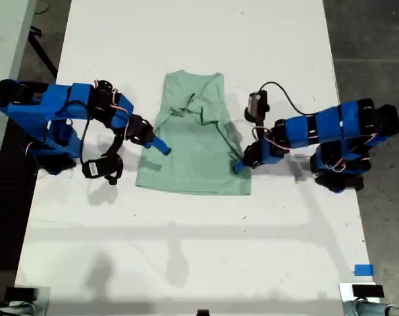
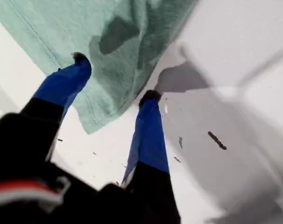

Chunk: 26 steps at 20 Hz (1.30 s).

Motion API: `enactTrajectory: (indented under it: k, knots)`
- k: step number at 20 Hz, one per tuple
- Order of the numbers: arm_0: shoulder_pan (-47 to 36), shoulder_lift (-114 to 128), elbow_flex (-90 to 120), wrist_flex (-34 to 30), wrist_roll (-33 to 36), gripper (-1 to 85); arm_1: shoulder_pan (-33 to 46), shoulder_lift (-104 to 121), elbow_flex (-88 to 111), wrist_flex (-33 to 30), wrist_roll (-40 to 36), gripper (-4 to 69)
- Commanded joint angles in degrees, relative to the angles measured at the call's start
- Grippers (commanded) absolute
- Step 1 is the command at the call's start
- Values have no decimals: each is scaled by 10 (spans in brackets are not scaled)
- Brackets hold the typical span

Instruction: Fold t-shirt

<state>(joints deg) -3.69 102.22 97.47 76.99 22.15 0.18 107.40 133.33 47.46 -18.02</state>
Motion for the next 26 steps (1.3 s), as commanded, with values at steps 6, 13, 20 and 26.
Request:
enactTrajectory:
  k: [6,13,20,26]
  knots:
    - [4,39,12,-10,-9,286,17,-33,-29,-20,-10,-5]
    - [4,48,24,-14,-9,284,-8,-39,-259,159,-25,-4]
    - [5,63,39,-15,-15,284,-27,-316,-604,183,-10,-4]
    - [4,69,44,-11,-16,283,-37,-490,-788,185,11,149]
